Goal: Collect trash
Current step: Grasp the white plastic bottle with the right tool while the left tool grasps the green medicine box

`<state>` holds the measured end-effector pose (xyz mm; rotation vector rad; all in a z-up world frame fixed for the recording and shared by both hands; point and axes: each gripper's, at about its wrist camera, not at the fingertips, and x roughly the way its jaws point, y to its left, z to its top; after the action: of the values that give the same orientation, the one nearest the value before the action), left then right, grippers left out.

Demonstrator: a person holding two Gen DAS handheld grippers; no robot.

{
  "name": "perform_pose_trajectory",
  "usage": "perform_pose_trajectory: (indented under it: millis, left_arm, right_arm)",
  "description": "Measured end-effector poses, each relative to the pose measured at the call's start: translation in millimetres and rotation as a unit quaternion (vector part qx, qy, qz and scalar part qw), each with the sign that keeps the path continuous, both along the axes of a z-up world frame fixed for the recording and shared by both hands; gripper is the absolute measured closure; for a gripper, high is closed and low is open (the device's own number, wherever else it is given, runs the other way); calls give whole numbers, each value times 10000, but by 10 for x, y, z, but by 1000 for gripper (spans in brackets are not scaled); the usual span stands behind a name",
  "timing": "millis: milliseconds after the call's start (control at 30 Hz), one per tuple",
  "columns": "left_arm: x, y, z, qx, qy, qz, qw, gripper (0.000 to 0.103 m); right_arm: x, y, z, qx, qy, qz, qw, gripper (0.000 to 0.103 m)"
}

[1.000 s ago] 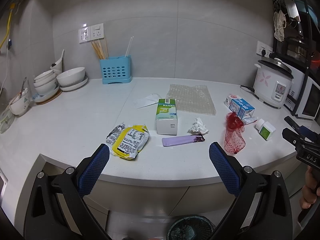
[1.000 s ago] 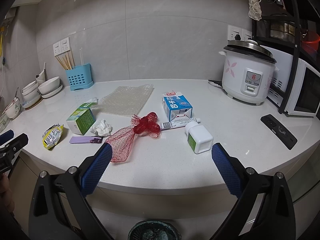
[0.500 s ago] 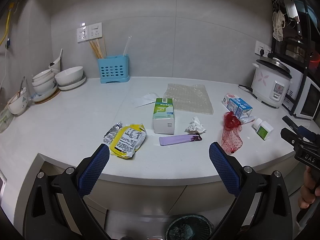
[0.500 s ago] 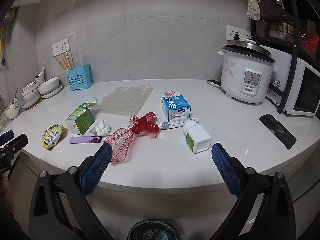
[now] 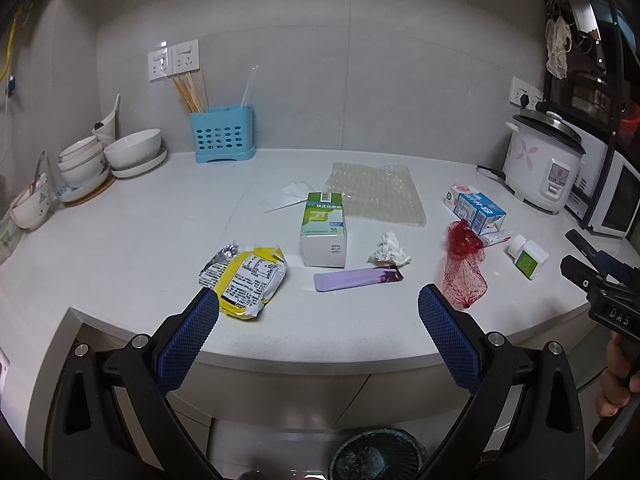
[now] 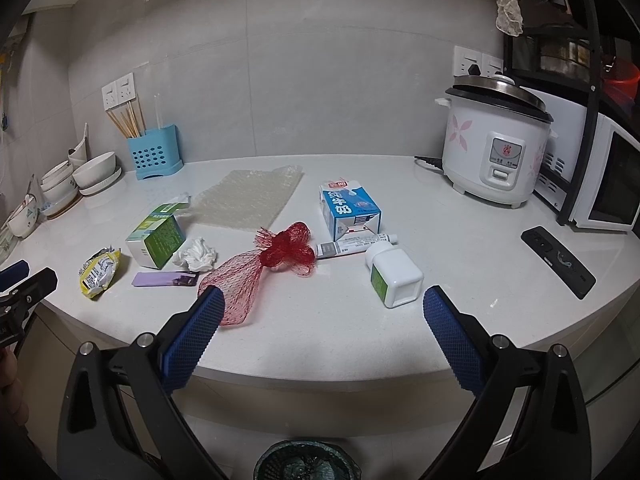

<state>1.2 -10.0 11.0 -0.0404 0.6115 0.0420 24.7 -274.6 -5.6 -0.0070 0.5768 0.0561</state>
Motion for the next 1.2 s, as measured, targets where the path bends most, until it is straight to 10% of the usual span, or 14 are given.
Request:
perform_pose_trajectory:
  millis: [400, 800, 1200]
  left_arm:
    - [1144, -85, 115, 261, 596, -54, 9979, 6]
    - [2156, -34, -422, 133, 1594, 45, 9871, 10]
    - [2323, -88, -683, 215, 2316, 66, 9725, 52]
  right_arm:
    - [1035, -439, -71, -513, 750, -26, 9959, 7]
    - [1728, -535, -600, -780, 1791, 76, 9807, 13]
    - [1820, -462, -759, -1022, 2243, 107, 9691, 38]
